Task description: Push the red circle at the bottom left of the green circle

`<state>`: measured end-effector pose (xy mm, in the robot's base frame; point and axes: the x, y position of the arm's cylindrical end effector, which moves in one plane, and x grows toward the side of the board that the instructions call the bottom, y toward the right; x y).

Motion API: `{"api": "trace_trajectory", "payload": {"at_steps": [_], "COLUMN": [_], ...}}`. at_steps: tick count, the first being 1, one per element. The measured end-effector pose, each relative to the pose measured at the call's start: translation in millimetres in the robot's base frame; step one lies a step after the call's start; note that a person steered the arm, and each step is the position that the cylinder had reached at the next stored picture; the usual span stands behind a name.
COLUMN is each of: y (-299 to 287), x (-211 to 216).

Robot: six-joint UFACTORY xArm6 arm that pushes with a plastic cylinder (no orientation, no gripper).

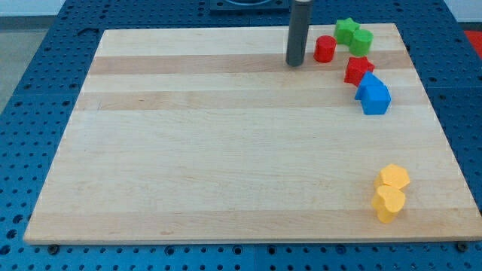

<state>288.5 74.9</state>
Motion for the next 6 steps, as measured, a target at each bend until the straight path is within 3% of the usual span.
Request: {"api": "trace_trajectory", "payload": {"at_steps": [2, 4, 6], "y": [4.3, 72.5, 81.8], "x": [-31.4, -34.9, -36.3]}}
